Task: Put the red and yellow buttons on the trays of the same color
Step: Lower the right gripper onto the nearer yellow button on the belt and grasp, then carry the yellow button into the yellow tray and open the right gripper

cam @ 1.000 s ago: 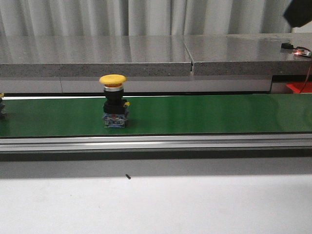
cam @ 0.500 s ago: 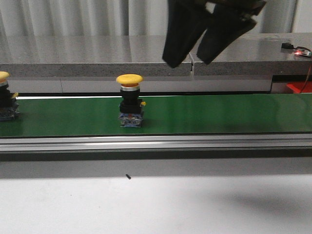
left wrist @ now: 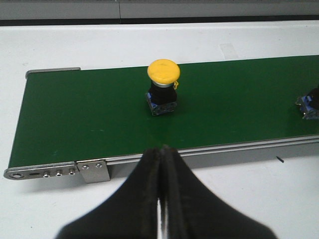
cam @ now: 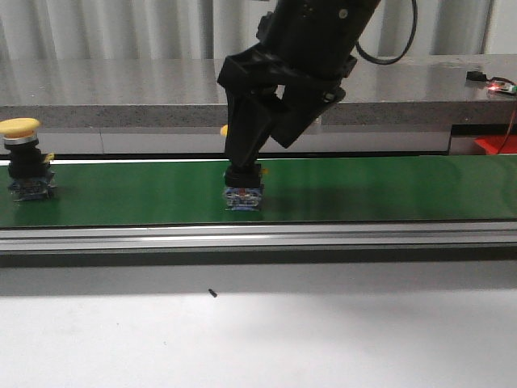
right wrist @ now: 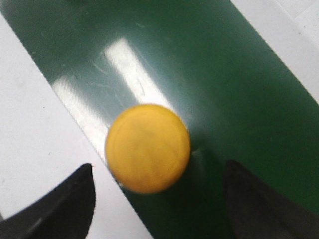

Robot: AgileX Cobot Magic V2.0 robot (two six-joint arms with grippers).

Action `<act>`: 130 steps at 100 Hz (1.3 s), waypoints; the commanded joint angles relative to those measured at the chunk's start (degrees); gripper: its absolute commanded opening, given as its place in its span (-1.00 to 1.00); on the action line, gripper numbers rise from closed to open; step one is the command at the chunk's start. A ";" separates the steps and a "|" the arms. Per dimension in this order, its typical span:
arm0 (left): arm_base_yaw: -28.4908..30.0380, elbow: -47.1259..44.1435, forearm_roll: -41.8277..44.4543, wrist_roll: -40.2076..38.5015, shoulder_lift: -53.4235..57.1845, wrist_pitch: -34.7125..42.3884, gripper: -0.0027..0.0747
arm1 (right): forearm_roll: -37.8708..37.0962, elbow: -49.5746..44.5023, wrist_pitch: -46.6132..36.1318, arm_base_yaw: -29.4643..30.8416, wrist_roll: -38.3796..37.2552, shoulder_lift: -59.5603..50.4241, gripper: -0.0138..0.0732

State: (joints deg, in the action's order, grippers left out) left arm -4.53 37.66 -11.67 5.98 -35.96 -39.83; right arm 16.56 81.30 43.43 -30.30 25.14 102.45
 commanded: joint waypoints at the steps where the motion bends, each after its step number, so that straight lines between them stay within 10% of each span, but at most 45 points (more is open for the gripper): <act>1: -0.39 1.54 -0.74 -0.05 -0.09 3.46 -0.98 | 1.34 1.99 -4.97 0.06 1.06 -2.45 0.37; 33: -0.39 1.54 -0.74 -0.05 -0.09 3.46 -0.98 | 1.34 1.99 -6.18 0.16 1.06 -3.04 -0.41; 130: -0.39 1.54 -0.74 -0.05 -0.09 3.46 -0.98 | 1.69 -14.89 -5.83 35.58 -0.03 -27.19 -0.41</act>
State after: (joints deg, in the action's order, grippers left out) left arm -4.53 37.66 -11.67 5.98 -35.96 -39.83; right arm 17.26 66.08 39.77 2.50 25.01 78.63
